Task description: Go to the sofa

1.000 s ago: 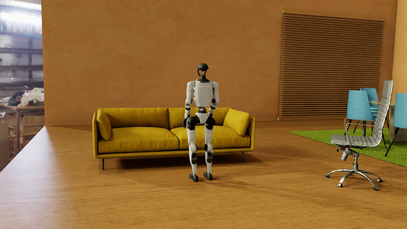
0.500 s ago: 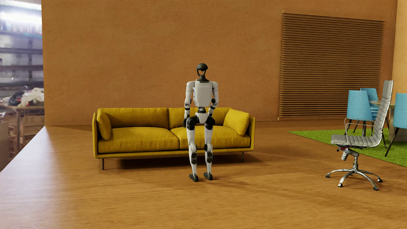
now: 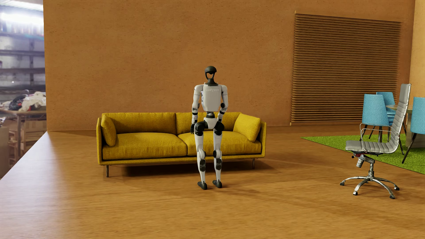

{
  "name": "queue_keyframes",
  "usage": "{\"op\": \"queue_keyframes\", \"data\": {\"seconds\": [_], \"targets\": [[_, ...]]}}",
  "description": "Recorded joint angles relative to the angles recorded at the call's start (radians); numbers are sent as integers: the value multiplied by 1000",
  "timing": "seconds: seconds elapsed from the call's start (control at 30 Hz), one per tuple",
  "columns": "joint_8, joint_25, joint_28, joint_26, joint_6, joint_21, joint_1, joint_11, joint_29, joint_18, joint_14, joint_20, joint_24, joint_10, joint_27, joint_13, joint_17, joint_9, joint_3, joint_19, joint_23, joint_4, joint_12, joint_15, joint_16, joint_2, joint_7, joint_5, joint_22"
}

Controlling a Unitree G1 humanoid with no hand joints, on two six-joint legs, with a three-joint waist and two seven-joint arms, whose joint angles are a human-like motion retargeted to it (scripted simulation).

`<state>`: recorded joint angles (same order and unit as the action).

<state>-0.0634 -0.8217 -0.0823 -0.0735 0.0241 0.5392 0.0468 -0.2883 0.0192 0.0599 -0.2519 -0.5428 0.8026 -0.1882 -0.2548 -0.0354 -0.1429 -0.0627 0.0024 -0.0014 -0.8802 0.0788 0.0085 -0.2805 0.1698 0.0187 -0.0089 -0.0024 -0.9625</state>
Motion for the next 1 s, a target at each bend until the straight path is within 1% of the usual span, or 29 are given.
{"op": "queue_keyframes", "data": {"seconds": [0.13, 0.6, 0.77, 0.8, 1.0], "targets": [[-1, 8, 4, -2, -1, 3, 0, -5, 7, 1, 1, 0, -8, 1, -5, -2, 0, -2, 0, 2, 1, 1, -6, -1, -3, 3, -1, -1, 3], [-4, 12, 2, -2, 2, 29, 1, -14, 4, 0, -2, -16, -15, -2, -11, 8, -3, -1, 2, 4, -3, -2, -11, 0, 3, 6, 0, 0, 4], [4, 11, 5, -1, 3, 38, 3, -20, 0, -1, -6, -32, -7, -3, -9, 25, -3, 2, 0, 1, -3, -6, -18, -2, 8, 7, 7, 5, -6], [5, 11, 4, -4, 4, 35, 4, -22, 0, -2, -8, -31, -7, -4, -1, 27, -6, 2, -1, 0, -7, -7, -16, -3, 8, 7, 9, 6, -3], [14, 9, -2, -19, 5, 10, 10, -27, 2, -4, -11, -5, -25, -3, 11, 38, 0, 1, -3, -5, -11, -10, -10, -5, -6, 6, 18, 10, 12]]}}
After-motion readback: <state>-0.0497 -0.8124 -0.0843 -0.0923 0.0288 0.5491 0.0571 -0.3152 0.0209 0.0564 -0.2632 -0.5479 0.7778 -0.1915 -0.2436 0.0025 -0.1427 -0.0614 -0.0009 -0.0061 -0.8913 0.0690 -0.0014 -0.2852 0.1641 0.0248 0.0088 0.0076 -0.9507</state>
